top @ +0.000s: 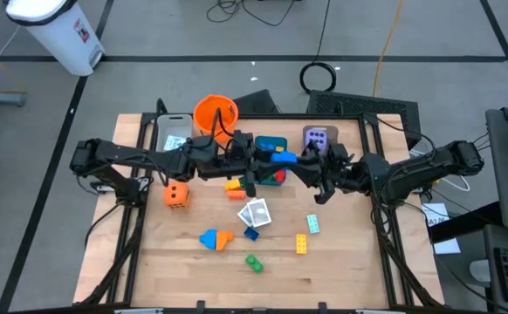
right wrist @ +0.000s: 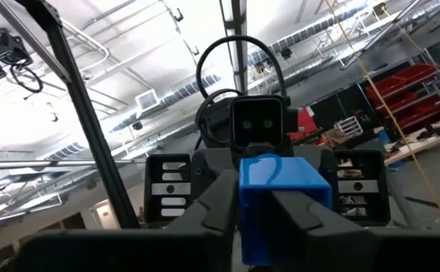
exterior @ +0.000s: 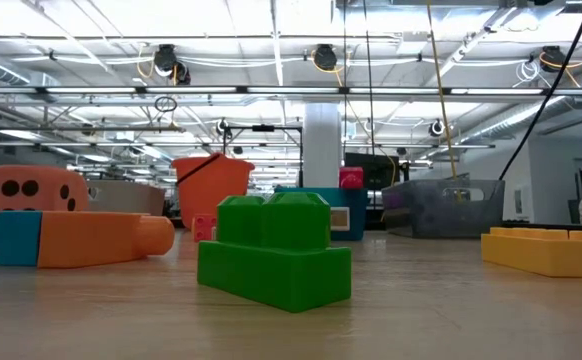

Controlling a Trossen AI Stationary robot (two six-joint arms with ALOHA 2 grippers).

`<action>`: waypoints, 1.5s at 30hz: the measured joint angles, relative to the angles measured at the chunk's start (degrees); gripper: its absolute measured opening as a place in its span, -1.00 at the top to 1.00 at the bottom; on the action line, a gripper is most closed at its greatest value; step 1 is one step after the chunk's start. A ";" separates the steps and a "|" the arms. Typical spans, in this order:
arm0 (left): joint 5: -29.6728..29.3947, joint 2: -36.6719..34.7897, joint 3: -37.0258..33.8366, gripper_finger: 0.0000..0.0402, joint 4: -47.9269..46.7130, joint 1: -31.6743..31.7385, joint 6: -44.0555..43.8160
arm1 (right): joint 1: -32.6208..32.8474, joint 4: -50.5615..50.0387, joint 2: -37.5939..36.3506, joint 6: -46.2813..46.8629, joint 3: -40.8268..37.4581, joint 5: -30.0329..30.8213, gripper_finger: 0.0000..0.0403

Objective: Pick & Place Toys
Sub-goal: Put the blue game piece into the blue bin

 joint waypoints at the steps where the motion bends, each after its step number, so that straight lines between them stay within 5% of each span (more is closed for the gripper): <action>1: 0.10 0.00 0.00 0.20 0.06 0.00 -0.18 | 0.02 0.00 -0.02 -0.02 0.00 -0.02 0.83; 9: 1.85 0.02 -0.04 0.17 1.43 0.90 -1.61 | 0.04 0.18 -0.04 -0.70 0.02 0.02 0.91; 20: 4.26 -0.93 -0.04 -0.27 1.94 0.87 -3.37 | -0.74 2.01 -3.02 -3.13 0.02 0.22 0.97; 26: 6.21 -7.06 -0.04 -0.35 1.51 0.94 -2.78 | -2.68 -0.21 -7.36 -3.01 0.22 0.11 0.97; 32: 6.07 -16.24 -0.04 -0.35 -2.13 0.94 1.37 | -5.64 -26.22 -9.64 -5.44 10.62 -0.38 0.97; 38: 5.89 -22.74 0.05 -0.35 -4.42 0.79 3.55 | -10.98 -53.47 -2.68 -10.55 26.05 -6.93 0.98; 45: 5.91 -27.26 0.07 -0.35 -9.53 0.01 5.62 | -18.02 -65.93 9.22 -10.84 32.11 -14.50 0.98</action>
